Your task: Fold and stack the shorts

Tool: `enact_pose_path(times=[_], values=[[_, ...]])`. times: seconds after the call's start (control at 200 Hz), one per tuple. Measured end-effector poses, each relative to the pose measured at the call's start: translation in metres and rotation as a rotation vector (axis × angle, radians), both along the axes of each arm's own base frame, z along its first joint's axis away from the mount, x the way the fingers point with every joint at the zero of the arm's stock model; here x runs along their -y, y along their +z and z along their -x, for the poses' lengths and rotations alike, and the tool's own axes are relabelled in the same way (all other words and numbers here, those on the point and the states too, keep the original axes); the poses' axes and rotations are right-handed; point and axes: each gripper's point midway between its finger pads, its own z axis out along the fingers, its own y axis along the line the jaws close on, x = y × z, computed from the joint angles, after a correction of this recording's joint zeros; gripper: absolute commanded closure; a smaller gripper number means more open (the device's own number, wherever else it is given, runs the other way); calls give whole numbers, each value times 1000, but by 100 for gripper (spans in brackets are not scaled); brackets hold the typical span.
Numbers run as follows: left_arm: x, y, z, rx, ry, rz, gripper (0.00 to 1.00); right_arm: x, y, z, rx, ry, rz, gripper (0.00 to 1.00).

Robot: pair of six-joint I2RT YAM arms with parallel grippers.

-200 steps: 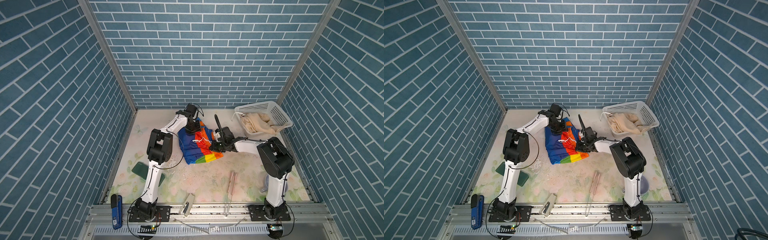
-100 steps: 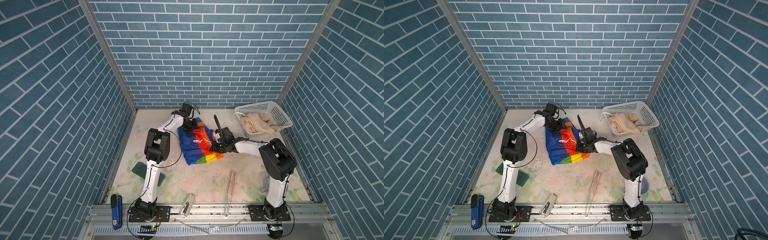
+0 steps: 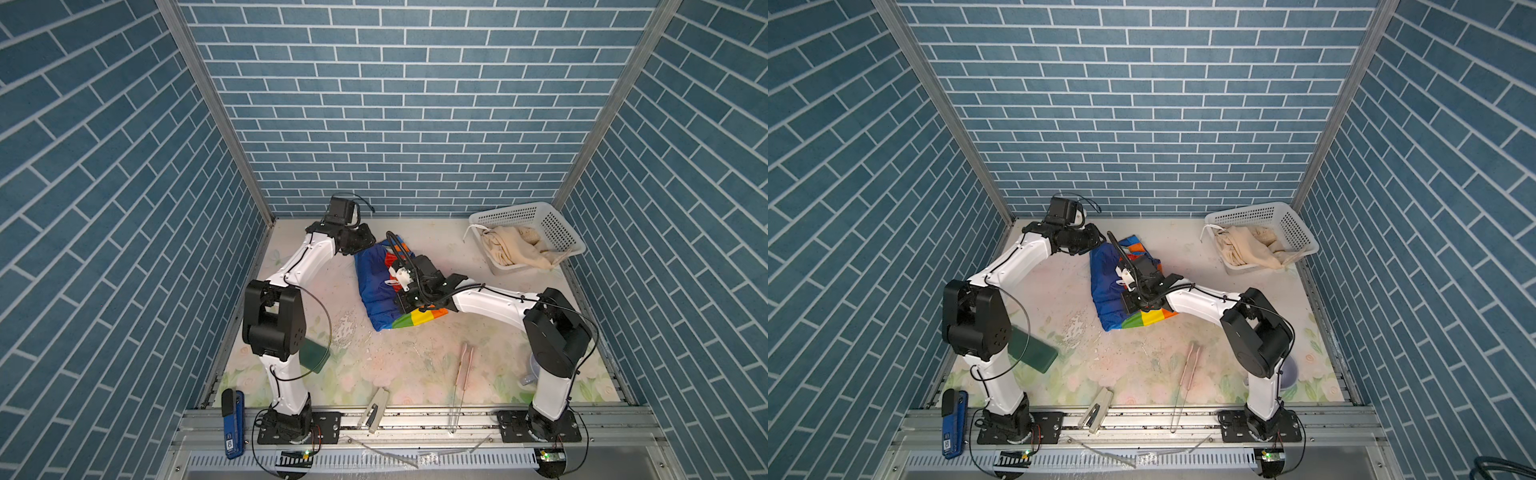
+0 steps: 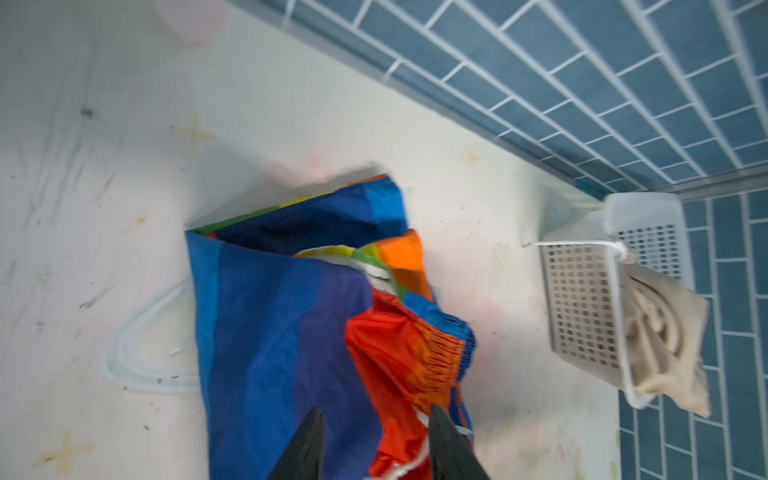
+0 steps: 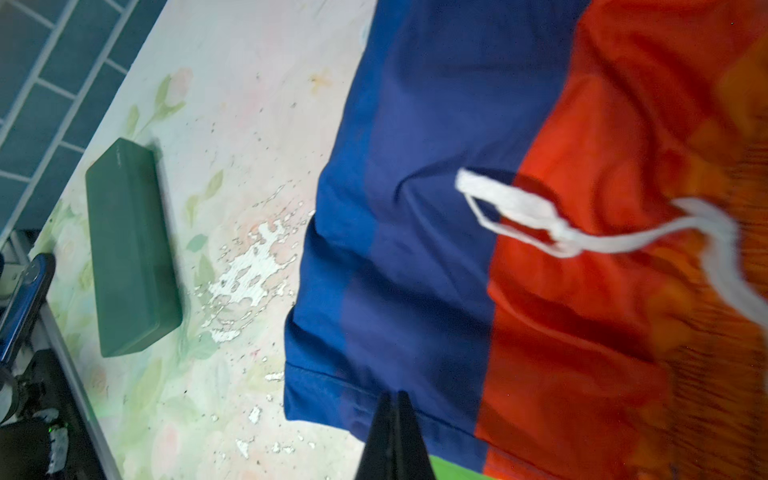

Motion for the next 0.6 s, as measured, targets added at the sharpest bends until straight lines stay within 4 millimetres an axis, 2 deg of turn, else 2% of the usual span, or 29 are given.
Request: enact_pose_path(times=[0.085,0.18,0.365,0.5,0.595], values=[[-10,-42,-7,-71,29,-1,49,-8,-12,7,-15,47,10,100],[-11,-70,-13,-107,43,5,49,-9,-27,13,-43,72,37,100],[-12,-82,-21,-107,60,-2,54,-6,-51,19,-97,83,100,100],[-25,-85,-24,-107,101,-32,56,-2,-55,21,-110,81,119,100],[-40,-98,-25,-136,138,-63,56,3,-60,25,-124,80,136,100]])
